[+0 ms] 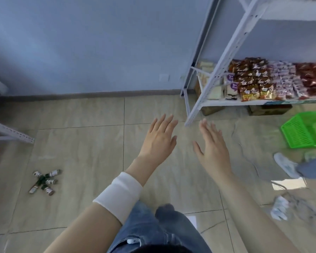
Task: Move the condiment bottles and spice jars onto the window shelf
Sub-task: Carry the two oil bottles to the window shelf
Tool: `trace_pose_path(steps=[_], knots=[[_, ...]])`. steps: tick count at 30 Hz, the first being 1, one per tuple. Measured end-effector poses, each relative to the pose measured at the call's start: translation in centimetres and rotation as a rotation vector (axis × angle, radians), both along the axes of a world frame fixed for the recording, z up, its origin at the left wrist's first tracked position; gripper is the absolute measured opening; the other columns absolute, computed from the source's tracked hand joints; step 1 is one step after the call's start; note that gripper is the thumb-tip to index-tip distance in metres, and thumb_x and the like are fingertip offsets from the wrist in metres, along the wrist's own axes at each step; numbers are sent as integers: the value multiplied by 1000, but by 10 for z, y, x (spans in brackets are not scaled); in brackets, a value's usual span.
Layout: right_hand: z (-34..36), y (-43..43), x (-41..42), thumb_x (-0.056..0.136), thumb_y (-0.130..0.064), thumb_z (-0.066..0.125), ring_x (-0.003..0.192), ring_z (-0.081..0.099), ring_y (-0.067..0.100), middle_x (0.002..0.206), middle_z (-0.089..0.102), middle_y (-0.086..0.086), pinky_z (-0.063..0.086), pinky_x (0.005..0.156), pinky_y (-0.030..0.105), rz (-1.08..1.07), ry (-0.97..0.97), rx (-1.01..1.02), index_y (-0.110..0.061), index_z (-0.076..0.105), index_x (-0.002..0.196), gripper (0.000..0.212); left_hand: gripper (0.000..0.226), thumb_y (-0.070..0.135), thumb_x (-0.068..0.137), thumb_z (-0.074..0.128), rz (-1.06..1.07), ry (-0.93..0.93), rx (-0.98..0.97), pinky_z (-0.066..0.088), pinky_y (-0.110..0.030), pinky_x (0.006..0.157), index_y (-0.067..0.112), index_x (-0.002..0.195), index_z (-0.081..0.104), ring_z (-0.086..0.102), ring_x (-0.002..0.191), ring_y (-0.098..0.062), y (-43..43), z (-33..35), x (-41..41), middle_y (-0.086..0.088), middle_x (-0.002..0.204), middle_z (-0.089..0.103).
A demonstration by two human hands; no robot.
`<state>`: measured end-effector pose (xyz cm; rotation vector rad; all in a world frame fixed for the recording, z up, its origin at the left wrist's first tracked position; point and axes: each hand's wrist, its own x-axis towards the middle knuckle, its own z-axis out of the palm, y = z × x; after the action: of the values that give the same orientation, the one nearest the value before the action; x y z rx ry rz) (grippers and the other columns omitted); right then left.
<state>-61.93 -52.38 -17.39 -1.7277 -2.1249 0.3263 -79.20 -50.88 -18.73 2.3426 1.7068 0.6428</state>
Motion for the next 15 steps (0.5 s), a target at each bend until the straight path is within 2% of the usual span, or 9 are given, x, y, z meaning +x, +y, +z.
trace_pose_path(steps=[9,15], knots=[[22,73,145,88,-20,61,140,25,33,148,35,15,18,113,43,-177,-65,65,-6,38,140,58,50,14,78,69,-221,97,168,30,-49,106,3,124,53,46,126,-35,98,31,144,-17,131,53],[43,151,217,80,-15,68,130,40,42,137,47,22,23,106,52,-148,-114,152,0,52,128,52,49,17,78,70,-287,126,271,36,-51,103,5,122,54,47,125,-34,186,52,207,-15,129,56]])
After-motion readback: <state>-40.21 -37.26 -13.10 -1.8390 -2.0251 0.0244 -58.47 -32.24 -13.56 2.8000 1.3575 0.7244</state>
